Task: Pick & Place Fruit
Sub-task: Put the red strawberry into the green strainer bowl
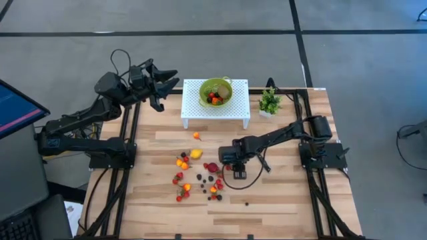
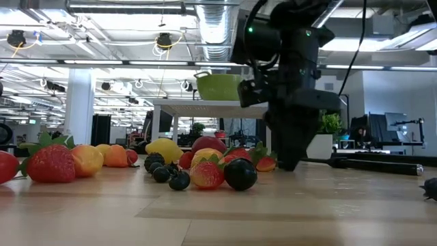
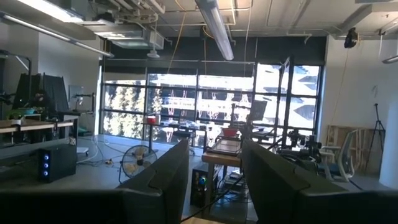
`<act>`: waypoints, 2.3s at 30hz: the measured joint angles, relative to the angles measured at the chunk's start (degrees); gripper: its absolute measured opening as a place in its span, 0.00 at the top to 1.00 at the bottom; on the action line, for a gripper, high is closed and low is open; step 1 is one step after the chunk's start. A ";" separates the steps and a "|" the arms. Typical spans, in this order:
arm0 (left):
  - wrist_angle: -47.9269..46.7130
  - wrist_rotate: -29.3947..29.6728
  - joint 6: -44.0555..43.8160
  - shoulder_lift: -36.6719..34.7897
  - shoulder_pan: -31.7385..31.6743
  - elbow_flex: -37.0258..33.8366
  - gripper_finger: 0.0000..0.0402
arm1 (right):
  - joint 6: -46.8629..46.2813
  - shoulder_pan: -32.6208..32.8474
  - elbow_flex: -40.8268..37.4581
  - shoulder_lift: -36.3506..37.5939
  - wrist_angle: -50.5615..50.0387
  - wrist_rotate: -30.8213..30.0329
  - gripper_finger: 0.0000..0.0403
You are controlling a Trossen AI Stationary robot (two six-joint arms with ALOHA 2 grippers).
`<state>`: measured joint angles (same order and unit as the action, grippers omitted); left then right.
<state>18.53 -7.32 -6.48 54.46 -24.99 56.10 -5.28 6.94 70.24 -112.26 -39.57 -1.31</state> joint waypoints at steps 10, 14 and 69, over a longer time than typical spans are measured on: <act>0.02 -0.02 0.00 0.00 0.02 0.00 0.65 | 0.72 1.42 -0.30 0.10 -0.09 0.01 0.93; 0.02 0.00 0.00 0.00 0.01 0.00 0.65 | 0.73 1.73 -0.33 0.08 -0.17 -0.02 0.98; 0.03 -0.01 0.00 0.00 0.00 0.00 0.65 | 14.92 -14.47 -0.26 25.37 33.30 -0.19 1.00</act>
<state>18.55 -7.33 -6.48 54.46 -24.99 56.10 9.64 -7.53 69.98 -86.89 -6.27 -1.50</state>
